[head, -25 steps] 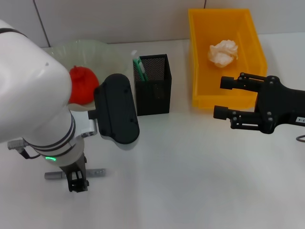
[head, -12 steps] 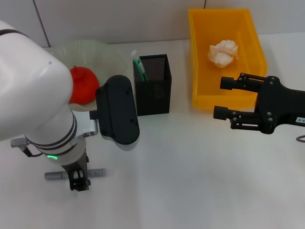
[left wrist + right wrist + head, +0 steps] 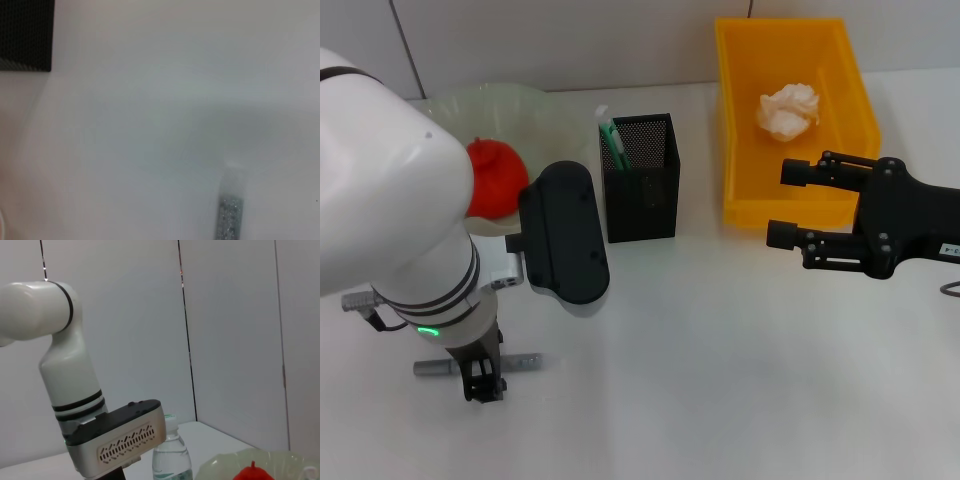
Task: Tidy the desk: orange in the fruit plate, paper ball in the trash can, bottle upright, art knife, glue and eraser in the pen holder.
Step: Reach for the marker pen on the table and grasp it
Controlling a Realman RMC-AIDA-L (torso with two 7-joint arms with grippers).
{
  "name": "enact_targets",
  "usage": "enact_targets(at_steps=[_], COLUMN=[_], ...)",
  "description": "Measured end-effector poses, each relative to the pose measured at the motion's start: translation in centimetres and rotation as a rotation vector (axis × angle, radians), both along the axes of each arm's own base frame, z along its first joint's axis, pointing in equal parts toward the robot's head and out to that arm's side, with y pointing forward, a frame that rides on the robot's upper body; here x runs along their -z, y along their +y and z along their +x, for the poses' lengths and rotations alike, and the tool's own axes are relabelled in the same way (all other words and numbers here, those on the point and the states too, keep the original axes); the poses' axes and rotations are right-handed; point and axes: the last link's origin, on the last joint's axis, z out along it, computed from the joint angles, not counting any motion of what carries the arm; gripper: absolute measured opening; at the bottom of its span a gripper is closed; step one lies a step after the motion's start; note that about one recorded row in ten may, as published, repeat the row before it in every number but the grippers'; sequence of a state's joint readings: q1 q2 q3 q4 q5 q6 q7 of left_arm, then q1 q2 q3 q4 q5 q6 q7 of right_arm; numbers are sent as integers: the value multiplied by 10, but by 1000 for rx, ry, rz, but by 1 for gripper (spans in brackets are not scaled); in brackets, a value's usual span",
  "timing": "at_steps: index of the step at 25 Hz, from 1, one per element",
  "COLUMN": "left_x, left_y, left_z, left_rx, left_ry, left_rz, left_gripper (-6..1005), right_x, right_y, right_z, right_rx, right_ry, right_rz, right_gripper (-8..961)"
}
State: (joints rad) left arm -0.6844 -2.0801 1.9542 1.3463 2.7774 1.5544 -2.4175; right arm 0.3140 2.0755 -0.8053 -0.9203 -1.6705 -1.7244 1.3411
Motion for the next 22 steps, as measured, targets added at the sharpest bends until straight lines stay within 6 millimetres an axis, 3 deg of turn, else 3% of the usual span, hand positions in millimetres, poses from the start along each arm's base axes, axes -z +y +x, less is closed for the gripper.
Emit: enact_targets(at_steps=[22], left_x=[-4], left_y=[3], left_z=[3], left_rx=[-38], left_ry=[-5], left_rz=[-53], left_gripper=[502], right_x=[0], right_y=[0], right_z=[0], right_rx=[1], right_ry=[0], right_rz=[0], right_gripper=[761])
